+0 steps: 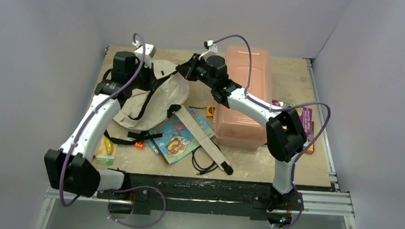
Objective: Pack the student bag
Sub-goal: Unzip the student bag at the center of the board.
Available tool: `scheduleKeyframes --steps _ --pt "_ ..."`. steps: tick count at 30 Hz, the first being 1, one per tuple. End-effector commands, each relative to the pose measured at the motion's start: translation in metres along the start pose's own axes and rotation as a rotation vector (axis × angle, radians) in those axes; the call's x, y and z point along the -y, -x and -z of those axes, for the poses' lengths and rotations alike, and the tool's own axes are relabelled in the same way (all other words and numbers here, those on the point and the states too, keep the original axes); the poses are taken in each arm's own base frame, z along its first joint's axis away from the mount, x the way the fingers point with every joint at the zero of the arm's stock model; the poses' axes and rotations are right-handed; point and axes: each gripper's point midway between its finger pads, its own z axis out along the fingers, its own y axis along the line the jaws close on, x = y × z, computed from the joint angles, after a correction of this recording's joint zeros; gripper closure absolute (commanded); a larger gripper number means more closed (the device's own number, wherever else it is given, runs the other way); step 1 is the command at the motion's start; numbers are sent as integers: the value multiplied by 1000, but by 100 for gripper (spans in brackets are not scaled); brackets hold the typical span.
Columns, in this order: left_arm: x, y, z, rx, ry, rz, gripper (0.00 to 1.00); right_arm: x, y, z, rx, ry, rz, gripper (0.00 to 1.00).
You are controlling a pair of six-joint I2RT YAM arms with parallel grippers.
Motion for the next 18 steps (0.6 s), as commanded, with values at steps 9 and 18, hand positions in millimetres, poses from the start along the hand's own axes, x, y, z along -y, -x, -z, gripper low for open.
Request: scheduleKeyframes --steps 9,18 --pt "-12 53 69 288 146 -106 100 54 71 -35 207 -285 251 100" --pt "-6 68 93 412 143 -142 100 119 65 -88 197 -376 308 100"
